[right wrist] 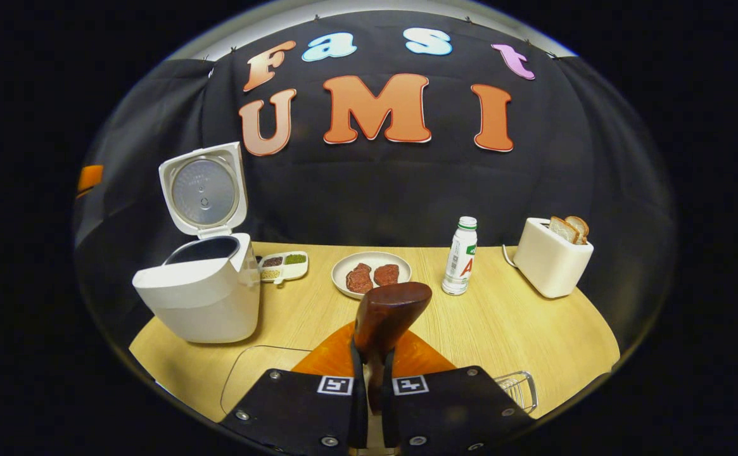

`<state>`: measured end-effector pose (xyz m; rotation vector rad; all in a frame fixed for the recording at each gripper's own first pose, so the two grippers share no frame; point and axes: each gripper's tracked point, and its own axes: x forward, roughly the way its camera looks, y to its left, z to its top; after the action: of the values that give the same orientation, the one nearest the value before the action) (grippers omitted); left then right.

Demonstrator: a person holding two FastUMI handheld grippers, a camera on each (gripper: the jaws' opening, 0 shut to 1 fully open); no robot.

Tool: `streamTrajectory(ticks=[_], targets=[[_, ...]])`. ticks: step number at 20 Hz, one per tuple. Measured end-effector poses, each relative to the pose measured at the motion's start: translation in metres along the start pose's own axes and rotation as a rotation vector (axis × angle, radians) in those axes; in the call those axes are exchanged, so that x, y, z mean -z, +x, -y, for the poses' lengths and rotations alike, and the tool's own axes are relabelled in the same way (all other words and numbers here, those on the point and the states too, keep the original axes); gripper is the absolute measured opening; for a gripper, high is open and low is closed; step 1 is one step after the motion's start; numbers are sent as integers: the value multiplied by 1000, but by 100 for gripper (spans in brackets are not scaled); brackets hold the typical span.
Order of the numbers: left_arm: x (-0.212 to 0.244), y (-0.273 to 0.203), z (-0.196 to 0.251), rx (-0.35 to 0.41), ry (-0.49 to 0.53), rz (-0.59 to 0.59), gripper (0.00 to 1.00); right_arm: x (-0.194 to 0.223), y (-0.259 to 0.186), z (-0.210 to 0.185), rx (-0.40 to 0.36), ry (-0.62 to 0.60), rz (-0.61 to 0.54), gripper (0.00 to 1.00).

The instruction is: Close the left gripper, press the button to open the rice cooker; take a wooden spoon from the chopstick holder with the right hand, scoop a spoonful of rice and pour it into the rice cooker, then put the wooden spoon back into the chopstick holder.

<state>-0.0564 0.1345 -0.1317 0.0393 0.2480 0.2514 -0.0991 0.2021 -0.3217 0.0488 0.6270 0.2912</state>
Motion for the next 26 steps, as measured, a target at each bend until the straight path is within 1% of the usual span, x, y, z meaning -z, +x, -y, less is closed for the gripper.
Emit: streamTrajectory(ticks=[2, 4, 5, 8, 11, 15, 18, 21, 22, 23, 25, 26], targets=[[5, 2, -3, -2, -3, -10, 77, 16, 1, -3, 13, 3, -28, 9], [10, 4, -6, -4, -9, -24, 77, 17, -1, -9, 25, 20, -18, 8], [13, 7, -6, -4, -12, -31, 77, 19, 0, -12, 31, 10, -18, 8], [17, 10, -6, 3, -13, -39, 77, 25, 1, -32, 11, -1, -32, 8], [19, 12, -9, 11, 10, -36, 77, 33, -2, -56, -13, -24, -51, 8], [23, 15, -20, 6, 18, -45, 77, 39, -2, -74, -31, -40, -73, 8], [27, 15, -30, -6, 15, -53, 77, 42, -2, -79, -37, 23, -104, 8], [31, 15, -37, -13, 15, -60, 77, 43, 2, -77, -36, 124, -137, 8], [32, 15, -39, -14, 17, -63, 73, 42, 3, -76, -36, 164, -147, 8], [33, 16, -41, -15, 18, -64, 77, 42, 4, -74, -40, 219, -158, 8], [35, 19, -42, -16, 19, -70, 77, 44, 5, -72, -38, 331, -185, 8], [35, 20, -41, -13, 20, -73, 73, 46, 7, -70, -33, 366, -197, 8]])
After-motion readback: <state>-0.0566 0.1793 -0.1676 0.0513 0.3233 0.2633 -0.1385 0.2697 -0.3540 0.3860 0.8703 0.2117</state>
